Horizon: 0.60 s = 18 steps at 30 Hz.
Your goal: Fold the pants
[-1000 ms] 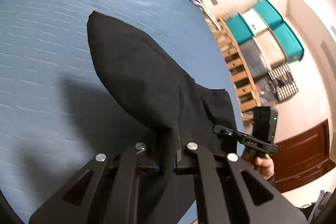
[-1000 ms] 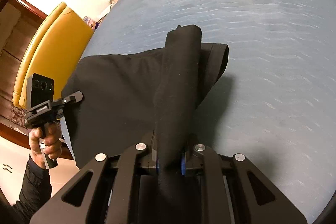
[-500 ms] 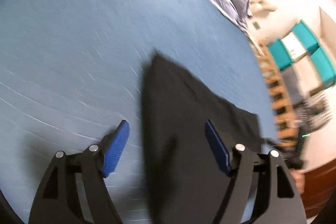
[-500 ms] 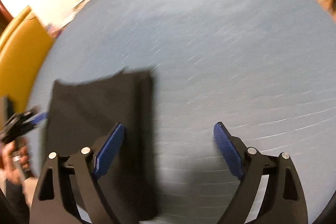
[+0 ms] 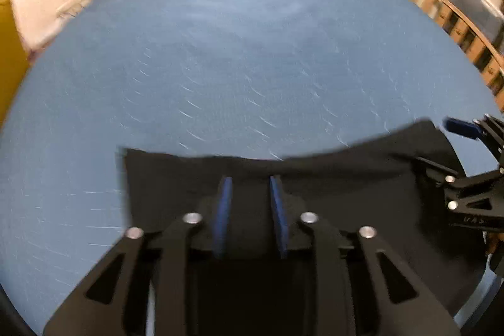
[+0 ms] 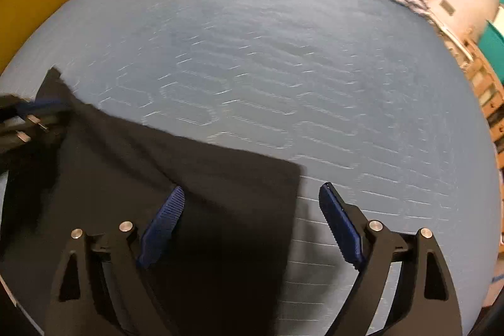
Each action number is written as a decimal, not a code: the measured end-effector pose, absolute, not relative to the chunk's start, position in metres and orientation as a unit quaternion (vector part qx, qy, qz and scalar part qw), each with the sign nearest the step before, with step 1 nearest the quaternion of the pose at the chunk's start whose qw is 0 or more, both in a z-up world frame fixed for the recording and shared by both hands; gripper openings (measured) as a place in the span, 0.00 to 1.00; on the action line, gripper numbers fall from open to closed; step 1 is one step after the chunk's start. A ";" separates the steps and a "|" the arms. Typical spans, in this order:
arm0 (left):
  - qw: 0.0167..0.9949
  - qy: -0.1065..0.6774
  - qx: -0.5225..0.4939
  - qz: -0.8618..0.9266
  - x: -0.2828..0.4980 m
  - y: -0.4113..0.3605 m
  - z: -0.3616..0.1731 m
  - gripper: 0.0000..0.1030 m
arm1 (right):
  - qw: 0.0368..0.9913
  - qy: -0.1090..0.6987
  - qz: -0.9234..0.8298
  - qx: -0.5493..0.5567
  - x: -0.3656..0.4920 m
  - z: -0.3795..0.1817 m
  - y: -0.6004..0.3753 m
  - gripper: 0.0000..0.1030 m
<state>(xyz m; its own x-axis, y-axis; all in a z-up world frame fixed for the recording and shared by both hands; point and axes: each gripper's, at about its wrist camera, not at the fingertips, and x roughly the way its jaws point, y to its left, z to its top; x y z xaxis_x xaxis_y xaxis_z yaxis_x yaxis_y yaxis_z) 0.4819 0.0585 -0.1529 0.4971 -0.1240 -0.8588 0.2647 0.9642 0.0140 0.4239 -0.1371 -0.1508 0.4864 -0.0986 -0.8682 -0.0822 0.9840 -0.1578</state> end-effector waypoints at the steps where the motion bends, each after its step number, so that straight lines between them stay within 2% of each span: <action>1: 0.871 0.476 0.067 -0.099 0.474 0.065 -0.142 0.38 | 0.865 0.494 -0.012 -0.090 0.416 -0.143 -0.143 0.81; 2: 0.879 0.463 0.052 -0.106 0.464 0.072 -0.131 0.39 | 0.871 0.484 -0.011 -0.083 0.414 -0.138 -0.135 0.81; 3: 0.884 0.450 0.037 -0.119 0.450 0.076 -0.121 0.45 | 0.879 0.471 -0.001 -0.068 0.403 -0.130 -0.136 0.81; 6: 0.891 0.431 0.038 -0.138 0.411 0.067 -0.110 0.47 | 0.898 0.437 0.026 -0.045 0.362 -0.116 -0.140 0.83; 11: 0.892 0.425 0.048 -0.144 0.363 0.058 -0.130 0.50 | 0.882 0.467 0.026 -0.059 0.345 -0.135 -0.152 0.83; 12: 0.895 0.425 0.033 -0.132 0.363 0.064 -0.129 0.57 | 0.876 0.481 0.024 -0.036 0.353 -0.140 -0.160 0.83; 14: 0.898 0.422 -0.006 -0.124 0.364 0.072 -0.136 0.58 | 0.866 0.494 0.038 0.065 0.348 -0.142 -0.189 0.84; 16: 0.897 0.425 -0.052 -0.107 0.368 0.103 -0.140 0.67 | 0.844 0.496 0.051 0.198 0.343 -0.146 -0.231 0.85; 18: 0.895 0.430 -0.084 -0.086 0.380 0.127 -0.145 0.67 | 0.828 0.505 0.075 0.233 0.345 -0.153 -0.245 0.86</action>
<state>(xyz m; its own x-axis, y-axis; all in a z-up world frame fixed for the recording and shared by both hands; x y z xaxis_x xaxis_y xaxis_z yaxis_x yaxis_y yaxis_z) 0.3800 0.1272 -0.1451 0.6158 -0.2267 -0.7546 0.0829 0.9711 -0.2240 0.3451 -0.2448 -0.1534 0.4789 0.3584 -0.8014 0.1117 0.8806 0.4606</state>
